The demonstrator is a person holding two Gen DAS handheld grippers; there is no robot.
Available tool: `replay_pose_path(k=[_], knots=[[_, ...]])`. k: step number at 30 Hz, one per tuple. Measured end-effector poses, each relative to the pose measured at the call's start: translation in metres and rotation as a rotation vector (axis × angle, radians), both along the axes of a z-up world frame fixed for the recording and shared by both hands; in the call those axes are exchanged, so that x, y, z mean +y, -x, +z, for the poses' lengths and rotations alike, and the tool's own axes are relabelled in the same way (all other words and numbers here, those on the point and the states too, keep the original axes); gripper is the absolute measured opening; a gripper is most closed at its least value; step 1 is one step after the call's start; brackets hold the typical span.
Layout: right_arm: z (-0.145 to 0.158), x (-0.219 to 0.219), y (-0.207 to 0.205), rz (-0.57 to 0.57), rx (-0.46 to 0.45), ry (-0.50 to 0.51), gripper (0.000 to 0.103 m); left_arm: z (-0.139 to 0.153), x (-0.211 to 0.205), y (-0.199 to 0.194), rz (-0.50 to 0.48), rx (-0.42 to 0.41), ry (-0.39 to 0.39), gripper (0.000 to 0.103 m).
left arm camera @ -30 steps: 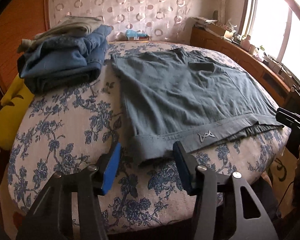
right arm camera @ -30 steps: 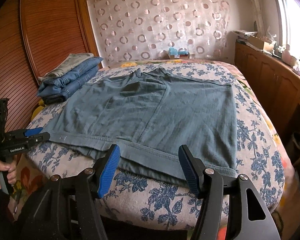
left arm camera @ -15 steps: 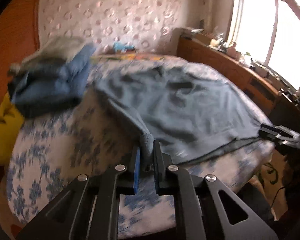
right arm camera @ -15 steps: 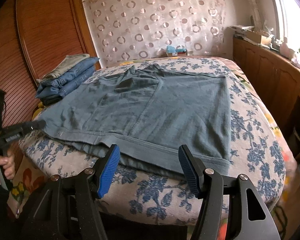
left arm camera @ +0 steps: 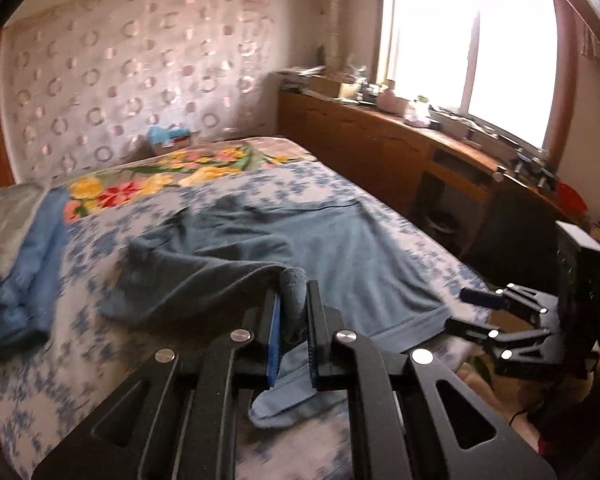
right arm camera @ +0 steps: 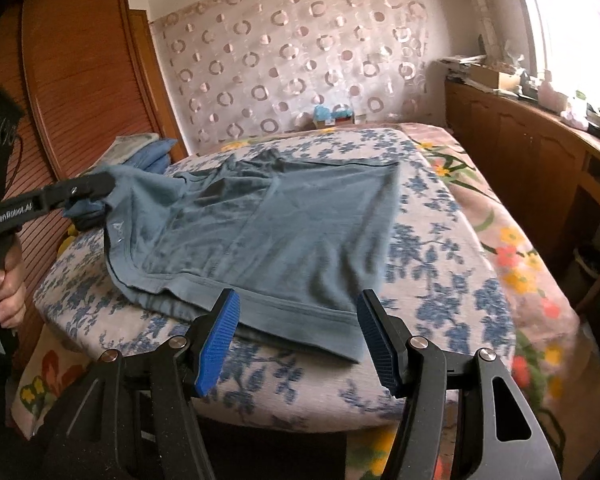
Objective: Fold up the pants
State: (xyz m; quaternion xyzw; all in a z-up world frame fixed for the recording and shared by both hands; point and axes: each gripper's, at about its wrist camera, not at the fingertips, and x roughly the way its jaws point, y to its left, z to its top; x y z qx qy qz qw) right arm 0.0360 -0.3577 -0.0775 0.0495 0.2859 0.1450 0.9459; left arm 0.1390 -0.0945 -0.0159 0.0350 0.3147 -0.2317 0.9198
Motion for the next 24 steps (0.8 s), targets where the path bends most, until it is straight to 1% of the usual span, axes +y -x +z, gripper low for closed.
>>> replay_pose_path(k=[5, 10, 12, 13, 14, 15, 17, 19, 20, 21, 22, 24], knots=[[0.001, -0.005, 0.003, -0.020, 0.006, -0.006, 0.063, 0.006, -0.029, -0.005, -0.059, 0.007, -0.002, 0.012], [0.003, 0.000, 0.004, -0.022, 0.005, -0.002, 0.063, 0.004, -0.037, -0.002, -0.058, 0.013, -0.013, 0.013], [0.002, 0.001, 0.005, -0.021, 0.005, 0.000, 0.063, 0.003, -0.035, 0.000, -0.045, 0.001, -0.022, 0.020], [0.002, 0.002, 0.005, -0.022, 0.006, 0.002, 0.063, 0.002, -0.034, -0.001, -0.040, -0.002, -0.024, 0.022], [0.002, 0.001, 0.004, -0.022, 0.008, 0.002, 0.063, 0.003, -0.031, 0.000, -0.042, -0.006, -0.019, 0.027], [0.001, 0.000, 0.003, -0.021, 0.010, 0.002, 0.063, 0.003, -0.028, 0.002, -0.046, -0.010, -0.014, 0.037], [0.001, -0.004, 0.000, -0.019, 0.012, 0.004, 0.063, 0.004, -0.023, 0.003, -0.029, -0.021, -0.020, 0.049], [0.001, -0.003, -0.001, -0.015, 0.012, 0.008, 0.063, 0.005, -0.017, 0.004, -0.021, -0.027, -0.024, 0.052], [0.002, -0.002, -0.002, -0.013, 0.012, 0.010, 0.063, 0.006, -0.014, 0.006, -0.021, -0.030, -0.020, 0.060], [0.002, 0.000, -0.003, -0.011, 0.012, 0.012, 0.063, 0.006, -0.011, 0.008, -0.017, -0.037, -0.018, 0.064], [0.002, 0.001, -0.004, -0.009, 0.013, 0.012, 0.063, 0.006, -0.008, 0.009, -0.012, -0.044, -0.016, 0.073], [0.003, 0.004, -0.007, -0.004, 0.012, 0.012, 0.063, 0.005, -0.001, 0.013, 0.004, -0.058, -0.022, 0.076]])
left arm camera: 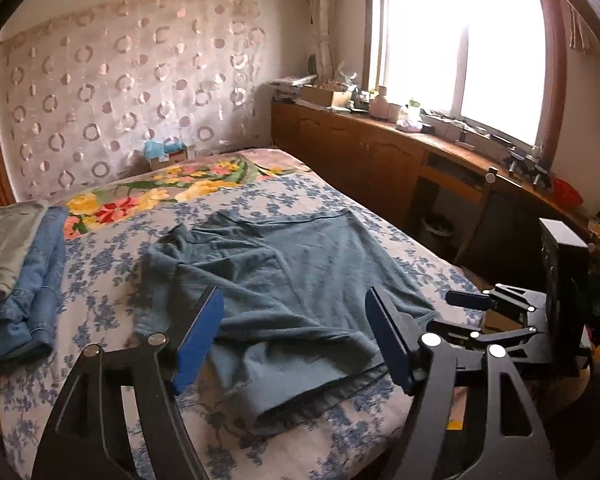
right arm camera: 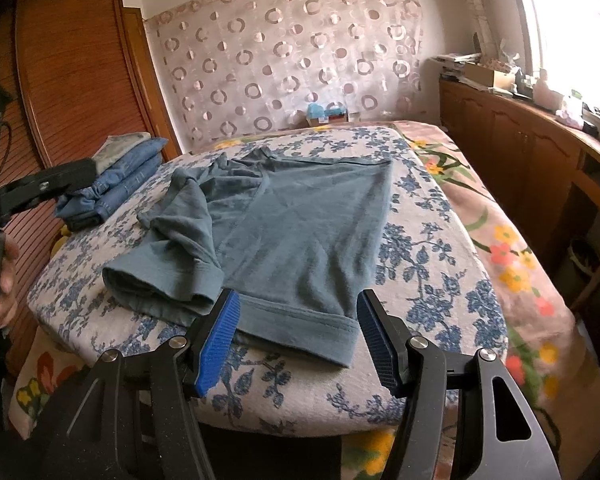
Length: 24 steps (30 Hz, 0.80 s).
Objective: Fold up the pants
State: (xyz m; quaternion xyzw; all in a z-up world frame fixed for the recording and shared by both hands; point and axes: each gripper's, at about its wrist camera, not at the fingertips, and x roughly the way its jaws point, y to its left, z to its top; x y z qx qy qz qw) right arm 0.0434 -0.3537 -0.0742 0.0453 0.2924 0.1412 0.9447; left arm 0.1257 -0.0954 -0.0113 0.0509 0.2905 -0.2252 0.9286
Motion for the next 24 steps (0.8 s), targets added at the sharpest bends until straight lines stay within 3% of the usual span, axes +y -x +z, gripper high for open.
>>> replay_pose_path(k=[9, 18, 24], knots=[[-0.002, 0.022, -0.014, 0.049, 0.000, 0.009, 0.062, -0.037, 0.030, -0.002, 0.079, 0.049, -0.039, 0.077], [-0.007, 0.048, -0.033, 0.126, 0.010, 0.031, 0.041, -0.067, 0.050, -0.002, 0.129, 0.115, -0.026, 0.077], [-0.013, 0.060, -0.042, 0.159, 0.030, 0.042, 0.036, -0.076, 0.051, 0.001, 0.130, 0.129, -0.028, 0.077]])
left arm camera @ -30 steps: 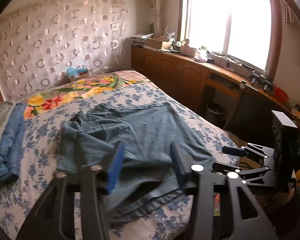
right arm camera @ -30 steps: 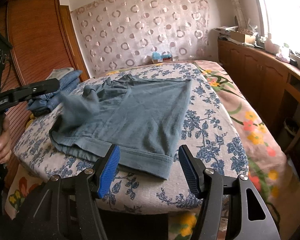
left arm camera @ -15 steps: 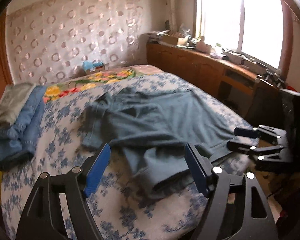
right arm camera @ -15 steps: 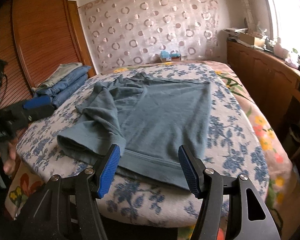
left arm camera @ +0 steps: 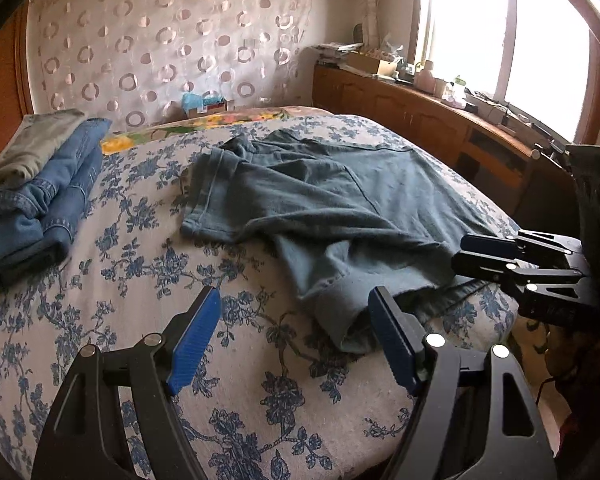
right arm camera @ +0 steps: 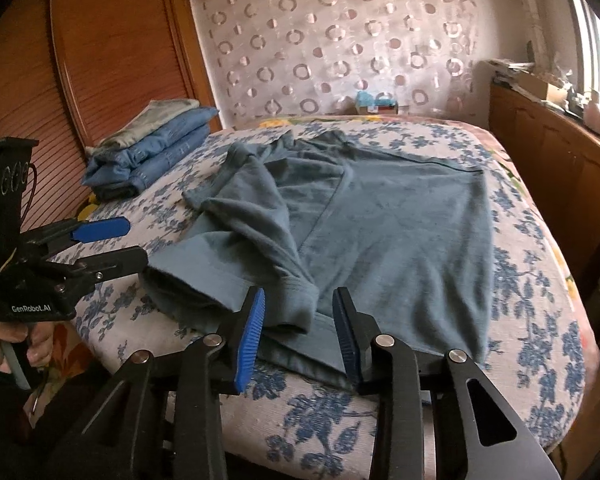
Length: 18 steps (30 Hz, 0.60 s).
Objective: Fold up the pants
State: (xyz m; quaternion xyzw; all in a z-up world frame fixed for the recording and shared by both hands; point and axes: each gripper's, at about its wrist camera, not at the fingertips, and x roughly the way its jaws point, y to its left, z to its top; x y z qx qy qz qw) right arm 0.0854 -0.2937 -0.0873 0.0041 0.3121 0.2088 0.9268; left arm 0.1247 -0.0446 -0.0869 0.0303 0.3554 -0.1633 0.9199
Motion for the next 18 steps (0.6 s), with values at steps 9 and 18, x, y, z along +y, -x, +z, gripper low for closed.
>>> replay_pose_path(k=[9, 18], knots=[[-0.003, 0.007, -0.009, 0.008, 0.019, 0.032, 0.023, -0.002, 0.005, 0.005, 0.006, 0.008, 0.010, 0.077], [0.011, 0.003, 0.008, -0.013, -0.073, -0.012, 0.006, -0.004, 0.006, 0.006, 0.012, 0.013, 0.016, 0.077]])
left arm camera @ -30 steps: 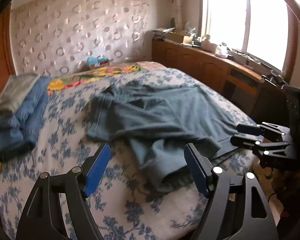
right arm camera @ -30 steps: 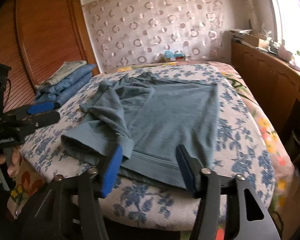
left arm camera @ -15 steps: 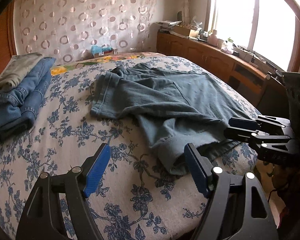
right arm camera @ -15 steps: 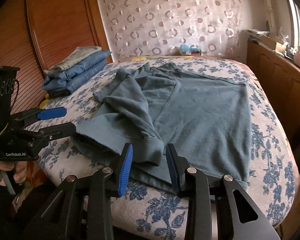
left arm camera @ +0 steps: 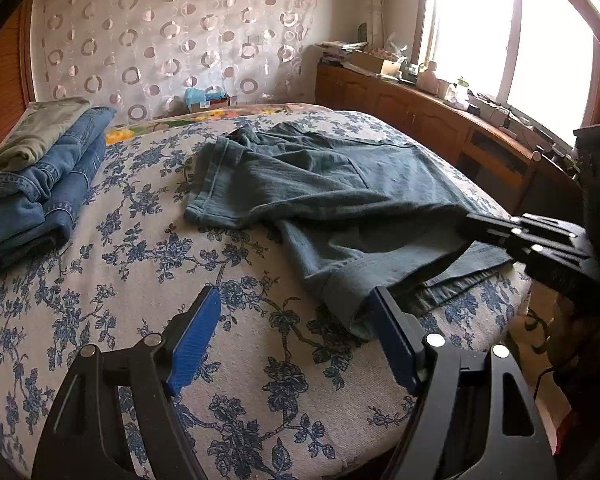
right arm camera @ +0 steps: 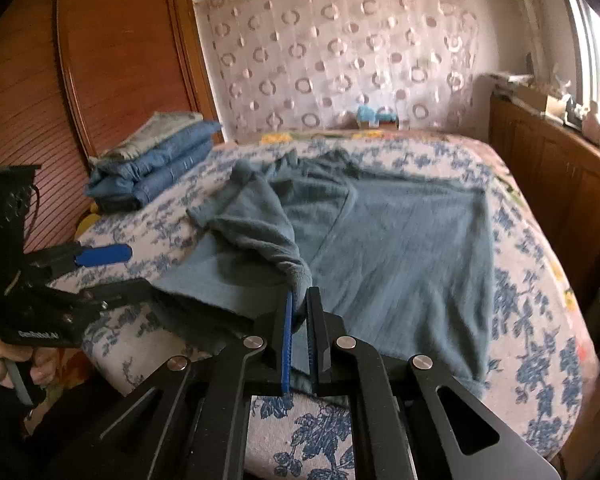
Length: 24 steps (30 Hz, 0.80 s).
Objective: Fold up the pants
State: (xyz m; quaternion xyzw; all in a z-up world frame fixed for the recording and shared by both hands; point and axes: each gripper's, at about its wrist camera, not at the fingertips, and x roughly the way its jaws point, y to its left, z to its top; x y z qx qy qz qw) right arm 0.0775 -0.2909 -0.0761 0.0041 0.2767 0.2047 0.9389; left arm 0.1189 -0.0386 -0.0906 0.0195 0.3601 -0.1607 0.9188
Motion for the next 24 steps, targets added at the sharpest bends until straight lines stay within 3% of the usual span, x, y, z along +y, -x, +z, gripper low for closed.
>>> replay_pose_path(k=[12, 24], knots=[[0.022, -0.038, 0.032, -0.075, -0.080, -0.012, 0.006, 0.012, -0.005, 0.007, -0.009, -0.031, 0.016, 0.077], [0.018, -0.058, 0.056, -0.118, -0.065, -0.011, 0.006, 0.017, -0.020, 0.011, -0.040, -0.040, 0.018, 0.077]])
